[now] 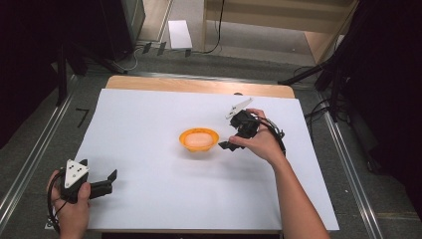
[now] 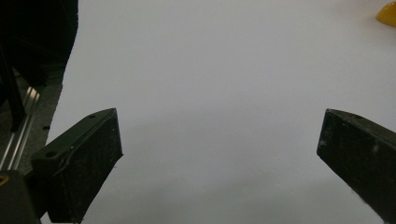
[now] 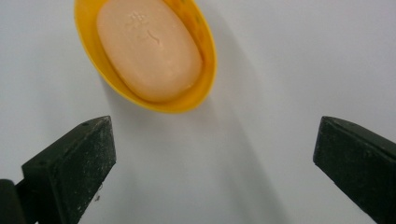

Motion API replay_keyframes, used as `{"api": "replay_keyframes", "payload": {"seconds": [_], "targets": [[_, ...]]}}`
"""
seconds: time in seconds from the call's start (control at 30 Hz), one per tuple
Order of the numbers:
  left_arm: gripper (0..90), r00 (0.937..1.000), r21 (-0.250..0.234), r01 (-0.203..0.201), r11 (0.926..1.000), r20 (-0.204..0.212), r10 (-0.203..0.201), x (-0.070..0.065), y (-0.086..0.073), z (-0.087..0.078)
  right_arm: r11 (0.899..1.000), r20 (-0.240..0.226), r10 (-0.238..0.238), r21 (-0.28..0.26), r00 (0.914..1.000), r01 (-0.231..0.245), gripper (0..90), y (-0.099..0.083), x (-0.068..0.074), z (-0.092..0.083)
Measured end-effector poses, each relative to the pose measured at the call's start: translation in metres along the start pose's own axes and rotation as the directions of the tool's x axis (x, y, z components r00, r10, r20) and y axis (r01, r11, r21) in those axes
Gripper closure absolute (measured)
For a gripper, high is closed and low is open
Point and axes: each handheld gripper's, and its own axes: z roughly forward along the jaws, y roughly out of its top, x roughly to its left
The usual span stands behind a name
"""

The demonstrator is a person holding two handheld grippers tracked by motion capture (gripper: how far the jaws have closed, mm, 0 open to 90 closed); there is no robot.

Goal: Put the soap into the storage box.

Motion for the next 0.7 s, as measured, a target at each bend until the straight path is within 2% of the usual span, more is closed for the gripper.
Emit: {"api": "replay_keyframes", "payload": {"seconds": [0.07,0.13,0.33,0.4,0.57,0.7], "targets": [[0.3,1.0000,0.000,0.000,1.0000,0.000,0.000,0.000,0.000,0.000,1.000,0.013,0.017,0.003,0.9998,-0.017,0.0,-0.005,0.000,-0.001],[0.3,1.0000,0.001,0.000,1.0000,-0.001,0.000,0.000,0.000,0.000,0.999,0.029,0.046,-0.016,0.9985,-0.046,0.0,-0.011,0.001,-0.004],[0.3,1.0000,0.000,0.001,1.0000,-0.001,-0.001,0.000,0.000,0.000,0.995,0.043,0.095,-0.026,0.9945,-0.094,0.0,-0.031,0.003,-0.007],[0.3,1.0000,0.001,0.001,1.0000,0.000,-0.001,0.000,0.000,0.000,0.993,0.064,0.111,-0.034,0.9918,-0.109,0.0,-0.038,0.004,-0.007],[0.3,1.0000,-0.001,0.002,1.0000,-0.001,-0.002,0.000,0.000,0.000,0.989,0.073,0.143,-0.044,0.9870,-0.140,0.0,-0.056,0.006,-0.009],[0.3,1.0000,-0.002,0.002,1.0000,-0.001,-0.002,0.000,0.000,0.000,0.983,0.111,0.177,-0.068,0.9780,-0.170,0.0,-0.068,0.008,-0.013]]}}
